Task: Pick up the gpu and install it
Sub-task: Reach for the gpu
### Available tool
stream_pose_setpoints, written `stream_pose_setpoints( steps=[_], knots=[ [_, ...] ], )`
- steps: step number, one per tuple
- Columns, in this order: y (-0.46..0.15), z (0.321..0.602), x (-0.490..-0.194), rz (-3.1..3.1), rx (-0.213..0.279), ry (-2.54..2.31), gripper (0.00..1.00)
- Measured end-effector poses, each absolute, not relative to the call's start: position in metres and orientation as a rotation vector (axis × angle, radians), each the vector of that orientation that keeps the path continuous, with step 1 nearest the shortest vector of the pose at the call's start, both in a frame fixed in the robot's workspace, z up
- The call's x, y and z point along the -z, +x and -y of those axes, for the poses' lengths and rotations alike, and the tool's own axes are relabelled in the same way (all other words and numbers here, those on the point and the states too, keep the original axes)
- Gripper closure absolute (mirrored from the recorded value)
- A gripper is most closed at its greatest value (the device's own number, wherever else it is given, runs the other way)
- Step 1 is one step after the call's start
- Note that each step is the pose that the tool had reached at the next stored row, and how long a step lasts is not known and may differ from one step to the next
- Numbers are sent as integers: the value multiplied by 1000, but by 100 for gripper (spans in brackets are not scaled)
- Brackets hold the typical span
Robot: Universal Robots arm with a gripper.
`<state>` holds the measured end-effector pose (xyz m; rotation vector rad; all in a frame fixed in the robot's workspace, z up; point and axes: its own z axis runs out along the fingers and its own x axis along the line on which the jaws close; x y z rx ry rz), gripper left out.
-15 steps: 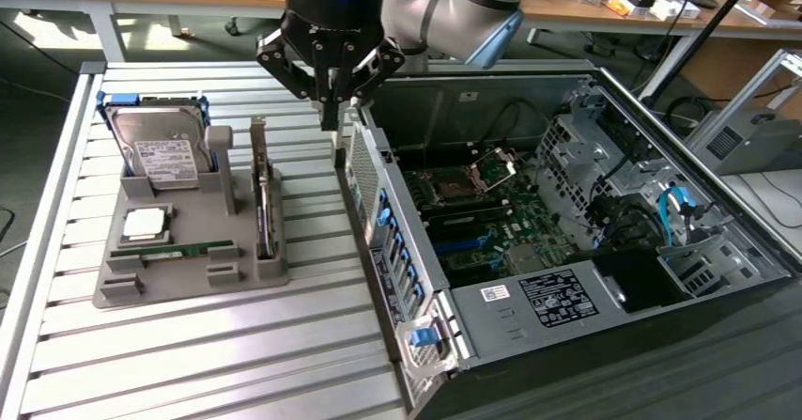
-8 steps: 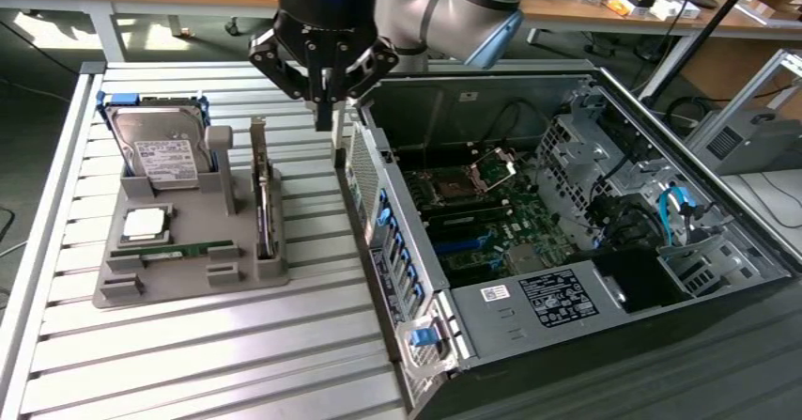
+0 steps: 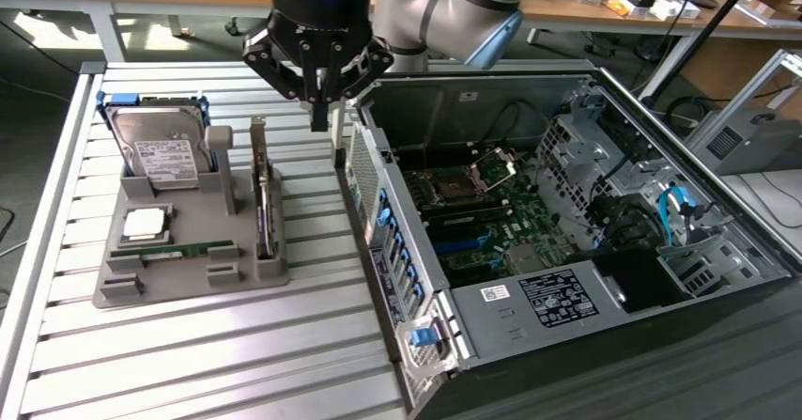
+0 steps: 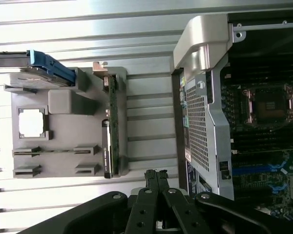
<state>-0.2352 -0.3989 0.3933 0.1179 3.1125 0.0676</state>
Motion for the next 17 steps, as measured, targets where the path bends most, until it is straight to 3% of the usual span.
stream_pose_setpoints(
  steps=[17],
  knots=[
    [-251,399,-393,-3112,-68,118,89]
  ],
)
